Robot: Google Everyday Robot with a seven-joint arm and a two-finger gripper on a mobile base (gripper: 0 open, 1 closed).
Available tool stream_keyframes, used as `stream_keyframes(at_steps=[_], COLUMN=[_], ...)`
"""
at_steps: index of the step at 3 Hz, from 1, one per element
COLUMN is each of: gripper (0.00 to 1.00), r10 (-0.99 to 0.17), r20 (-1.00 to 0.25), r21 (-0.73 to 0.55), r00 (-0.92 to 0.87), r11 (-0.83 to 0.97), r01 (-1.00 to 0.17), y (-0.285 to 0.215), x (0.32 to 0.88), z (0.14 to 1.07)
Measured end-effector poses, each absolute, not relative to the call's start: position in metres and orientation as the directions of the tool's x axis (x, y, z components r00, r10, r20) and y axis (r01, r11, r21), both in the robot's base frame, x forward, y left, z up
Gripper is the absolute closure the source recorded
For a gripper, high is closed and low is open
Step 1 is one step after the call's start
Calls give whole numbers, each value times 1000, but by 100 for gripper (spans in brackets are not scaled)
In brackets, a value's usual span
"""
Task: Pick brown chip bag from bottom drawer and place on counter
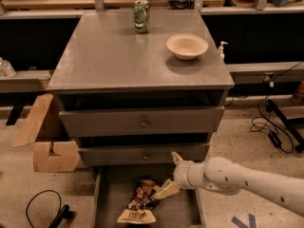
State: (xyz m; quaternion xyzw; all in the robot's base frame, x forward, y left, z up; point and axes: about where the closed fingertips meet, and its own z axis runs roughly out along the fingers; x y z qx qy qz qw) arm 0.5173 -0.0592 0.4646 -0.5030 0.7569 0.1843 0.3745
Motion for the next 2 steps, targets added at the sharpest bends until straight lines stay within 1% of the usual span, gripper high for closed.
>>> stream_keyframes(at_steps=[1,2], gripper=[0,0], r10=[-623,-619], r20=[-751,-741], r21=[-90,-36], r00=[-219,-260], r11=[426,423], r01=[-900,-906], y=[-57,-39], x=[517,513], z=[460,427])
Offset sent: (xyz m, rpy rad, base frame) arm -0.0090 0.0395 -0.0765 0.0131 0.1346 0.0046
